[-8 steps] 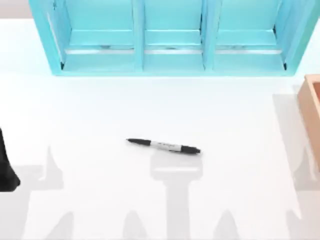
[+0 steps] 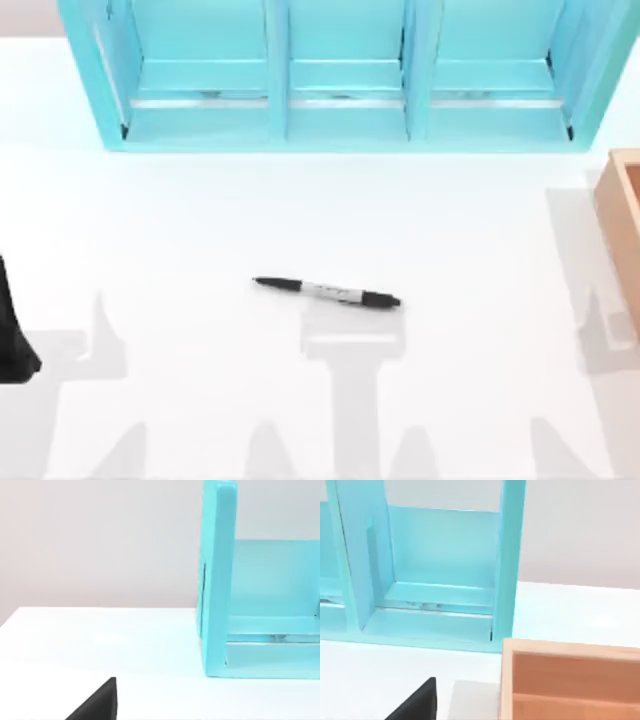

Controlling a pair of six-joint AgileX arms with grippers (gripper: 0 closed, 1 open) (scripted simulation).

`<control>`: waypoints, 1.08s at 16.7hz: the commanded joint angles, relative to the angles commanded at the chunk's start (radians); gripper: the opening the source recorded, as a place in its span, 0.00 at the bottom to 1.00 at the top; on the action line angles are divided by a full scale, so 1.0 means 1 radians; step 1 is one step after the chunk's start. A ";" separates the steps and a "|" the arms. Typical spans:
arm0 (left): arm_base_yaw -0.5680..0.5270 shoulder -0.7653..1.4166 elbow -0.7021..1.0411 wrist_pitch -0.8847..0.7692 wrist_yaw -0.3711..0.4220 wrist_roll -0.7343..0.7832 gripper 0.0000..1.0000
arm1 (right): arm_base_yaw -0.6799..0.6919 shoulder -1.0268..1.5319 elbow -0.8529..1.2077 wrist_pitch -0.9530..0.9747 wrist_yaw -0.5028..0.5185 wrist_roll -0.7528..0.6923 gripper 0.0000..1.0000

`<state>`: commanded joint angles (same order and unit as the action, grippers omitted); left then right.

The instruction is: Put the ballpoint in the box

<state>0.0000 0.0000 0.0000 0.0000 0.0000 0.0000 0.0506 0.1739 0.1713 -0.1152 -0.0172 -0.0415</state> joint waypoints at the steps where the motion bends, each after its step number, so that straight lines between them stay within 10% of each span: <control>1: 0.000 0.000 0.000 0.000 0.000 0.000 1.00 | 0.015 0.058 0.058 -0.038 -0.004 -0.014 1.00; 18: 0.000 0.000 0.000 0.000 0.000 0.000 1.00 | 0.387 1.649 1.714 -1.070 -0.067 -0.415 1.00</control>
<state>0.0000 0.0000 0.0000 0.0000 0.0000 0.0000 0.4374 1.8233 1.8850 -1.1847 -0.0844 -0.4569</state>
